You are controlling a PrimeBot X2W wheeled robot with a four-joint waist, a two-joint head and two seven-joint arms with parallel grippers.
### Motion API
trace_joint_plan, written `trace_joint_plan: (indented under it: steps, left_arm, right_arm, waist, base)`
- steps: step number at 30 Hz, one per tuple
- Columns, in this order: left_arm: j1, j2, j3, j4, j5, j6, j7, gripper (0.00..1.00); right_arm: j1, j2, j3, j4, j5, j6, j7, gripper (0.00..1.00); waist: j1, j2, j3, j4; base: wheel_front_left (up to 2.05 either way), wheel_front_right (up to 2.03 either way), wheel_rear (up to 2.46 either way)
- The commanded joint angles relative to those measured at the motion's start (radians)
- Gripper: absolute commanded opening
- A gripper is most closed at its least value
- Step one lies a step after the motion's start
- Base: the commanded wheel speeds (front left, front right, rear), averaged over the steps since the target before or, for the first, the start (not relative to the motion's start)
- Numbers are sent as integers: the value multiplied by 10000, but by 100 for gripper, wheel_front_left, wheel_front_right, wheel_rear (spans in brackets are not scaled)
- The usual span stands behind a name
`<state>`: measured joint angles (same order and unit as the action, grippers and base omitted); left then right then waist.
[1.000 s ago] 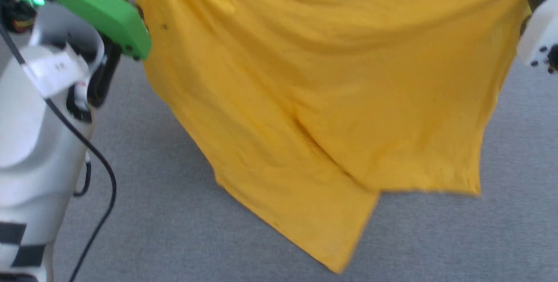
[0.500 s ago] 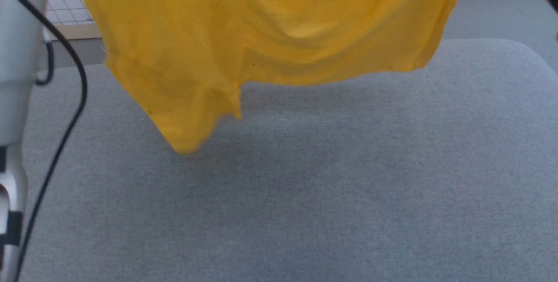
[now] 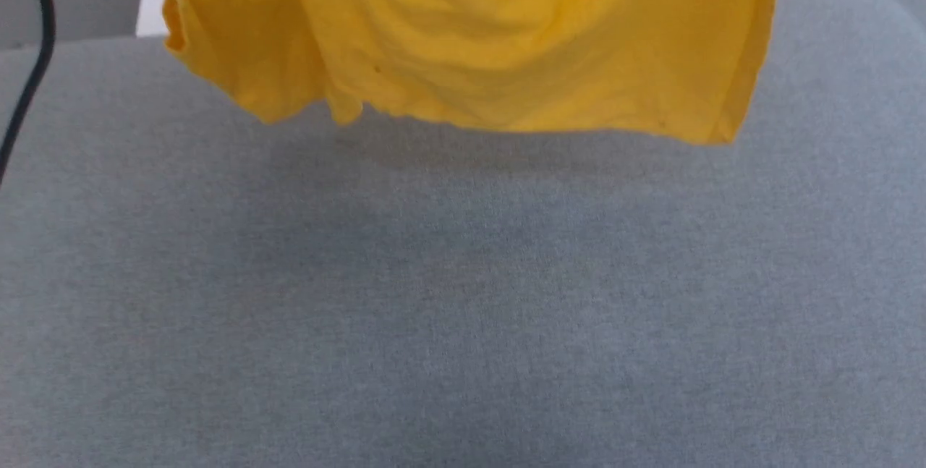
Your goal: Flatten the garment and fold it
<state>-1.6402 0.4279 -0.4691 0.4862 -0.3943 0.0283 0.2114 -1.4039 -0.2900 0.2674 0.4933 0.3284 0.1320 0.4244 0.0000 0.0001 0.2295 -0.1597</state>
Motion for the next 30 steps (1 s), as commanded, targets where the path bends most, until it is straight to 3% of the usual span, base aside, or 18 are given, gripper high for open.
trace_joint_plan:
  steps: [1, 8, 15, 21, 30]
  left_arm:
    - [-325, -92, -8, 101, 166, 84, -310, 0]
    - [-1298, -226, 71, 818, 499, 204, -1734, 0]
    - [-2363, -275, -124, 1305, 771, -273, -3081, 0]
    - [-1935, -53, -447, 1654, 724, -994, -3979, 0]
    - [67, 506, -692, 1432, -34, -1481, -4544, 0]
  right_arm:
    - [-287, 158, -91, 166, -153, -13, -216, 0]
    - [-1413, 654, -327, 1137, -1219, -13, -1440, 0]
    - [-2317, 802, -335, 1917, -1919, -13, -2459, 0]
    - [-2265, 485, -143, 2330, -2285, -13, -3256, 0]
    - [-1163, -122, 1164, 2370, -1531, -13, -3886, 0]
  waist:
    - [0, -1, 1419, -279]
    - [0, -1, 2350, -285]
    - [0, -1, 3376, -58]
    - [0, -1, 4157, 207]
    - [0, -1, 4154, 548]
  base:
    - [0, 0, 0]
    - [0, 0, 0]
    - [0, 0, 0]
    - [0, 0, 0]
    - [0, 0, 0]
